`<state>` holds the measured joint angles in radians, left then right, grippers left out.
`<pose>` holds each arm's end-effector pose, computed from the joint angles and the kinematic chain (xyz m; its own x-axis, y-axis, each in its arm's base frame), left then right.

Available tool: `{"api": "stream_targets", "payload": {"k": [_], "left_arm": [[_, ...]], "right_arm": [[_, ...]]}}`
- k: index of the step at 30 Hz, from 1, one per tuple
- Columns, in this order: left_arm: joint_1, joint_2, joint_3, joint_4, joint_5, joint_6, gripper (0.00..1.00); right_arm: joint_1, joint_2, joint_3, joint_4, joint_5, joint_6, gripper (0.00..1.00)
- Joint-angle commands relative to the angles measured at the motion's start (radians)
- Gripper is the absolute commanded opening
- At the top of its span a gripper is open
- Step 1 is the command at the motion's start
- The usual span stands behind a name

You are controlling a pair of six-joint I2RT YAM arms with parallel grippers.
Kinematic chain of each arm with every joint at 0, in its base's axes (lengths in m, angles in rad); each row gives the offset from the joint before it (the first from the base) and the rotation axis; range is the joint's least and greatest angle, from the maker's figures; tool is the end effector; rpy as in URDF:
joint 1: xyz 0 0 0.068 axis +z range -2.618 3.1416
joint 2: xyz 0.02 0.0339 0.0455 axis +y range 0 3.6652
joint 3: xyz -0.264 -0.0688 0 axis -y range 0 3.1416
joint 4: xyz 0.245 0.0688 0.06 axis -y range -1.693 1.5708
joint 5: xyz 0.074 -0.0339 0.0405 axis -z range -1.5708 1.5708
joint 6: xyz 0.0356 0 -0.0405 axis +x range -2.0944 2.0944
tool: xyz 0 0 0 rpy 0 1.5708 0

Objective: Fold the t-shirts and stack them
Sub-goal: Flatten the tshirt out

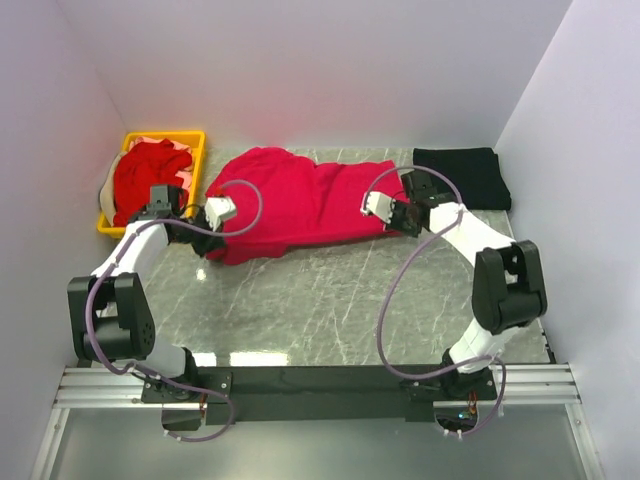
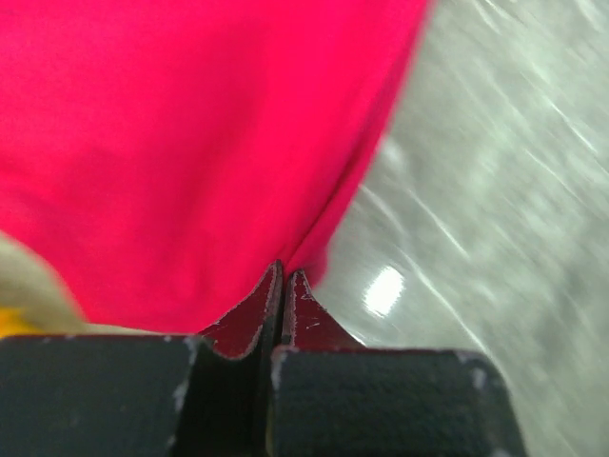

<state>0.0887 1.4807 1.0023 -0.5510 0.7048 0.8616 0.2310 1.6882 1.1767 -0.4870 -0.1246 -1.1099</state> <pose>0.2944 0.0030 0.2302 -0.3547 0.5488 -0.7569 0.8204 0.5710 0.0295 0.3427 0.0852 0.2162 -0.1018 -0.9369 -0.3344 -0.8631 0.2503 -0.4386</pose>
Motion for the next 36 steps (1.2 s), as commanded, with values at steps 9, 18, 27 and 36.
{"api": "stream_targets", "payload": {"k": [9,18,27,36], "left_arm": [[0.000,-0.195,-0.053,-0.656,0.003,0.393,0.01],[-0.191,-0.397,-0.114,-0.825,-0.096,0.449,0.32],[-0.164,-0.366,-0.035,-0.617,-0.102,0.188,0.43],[-0.136,-0.004,0.094,-0.227,-0.186,-0.149,0.35]], "right_arm": [[0.024,-0.257,-0.160,-0.301,-0.040,-0.015,0.00],[0.076,-0.396,-0.246,-0.539,-0.052,-0.073,0.22],[-0.018,-0.323,0.026,-0.524,-0.167,0.158,0.44],[-0.022,0.086,0.166,-0.374,-0.058,0.402,0.17]]}}
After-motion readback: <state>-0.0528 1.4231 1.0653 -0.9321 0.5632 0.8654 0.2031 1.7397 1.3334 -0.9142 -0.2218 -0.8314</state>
